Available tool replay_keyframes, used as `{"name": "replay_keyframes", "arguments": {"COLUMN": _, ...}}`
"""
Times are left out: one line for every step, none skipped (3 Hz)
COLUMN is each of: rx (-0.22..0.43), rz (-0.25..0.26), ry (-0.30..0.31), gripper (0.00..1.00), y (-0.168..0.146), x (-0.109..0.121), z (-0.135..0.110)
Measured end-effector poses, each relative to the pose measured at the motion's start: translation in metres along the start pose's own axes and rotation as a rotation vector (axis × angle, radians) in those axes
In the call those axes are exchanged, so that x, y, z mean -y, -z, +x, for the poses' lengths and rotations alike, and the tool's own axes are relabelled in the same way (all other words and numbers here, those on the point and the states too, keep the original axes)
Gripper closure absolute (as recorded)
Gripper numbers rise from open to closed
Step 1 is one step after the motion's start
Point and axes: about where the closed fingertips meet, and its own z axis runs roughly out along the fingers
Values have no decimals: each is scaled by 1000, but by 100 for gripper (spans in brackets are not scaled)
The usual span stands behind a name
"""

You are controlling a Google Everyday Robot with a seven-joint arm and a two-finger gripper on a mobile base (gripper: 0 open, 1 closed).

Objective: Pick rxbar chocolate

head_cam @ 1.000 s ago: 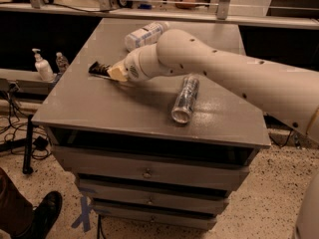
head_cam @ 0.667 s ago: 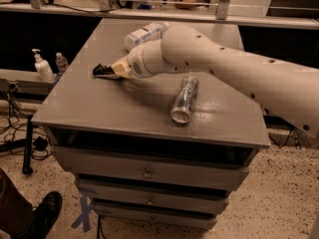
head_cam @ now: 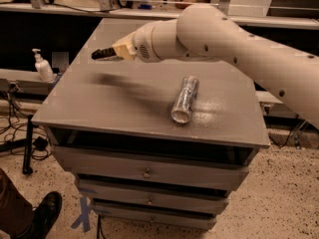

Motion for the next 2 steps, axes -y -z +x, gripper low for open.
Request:
{"name": "replay_keyframes", "arguments": {"rx": 111, "rz": -12, "ry": -22, "gripper": 100, "y": 26, "x": 1, "z": -27}}
{"name": "replay_keyframes", "arguments": {"rx": 129, "rz": -21, "ry": -23, "gripper": 100, "y": 30, "x": -5, "z": -34}}
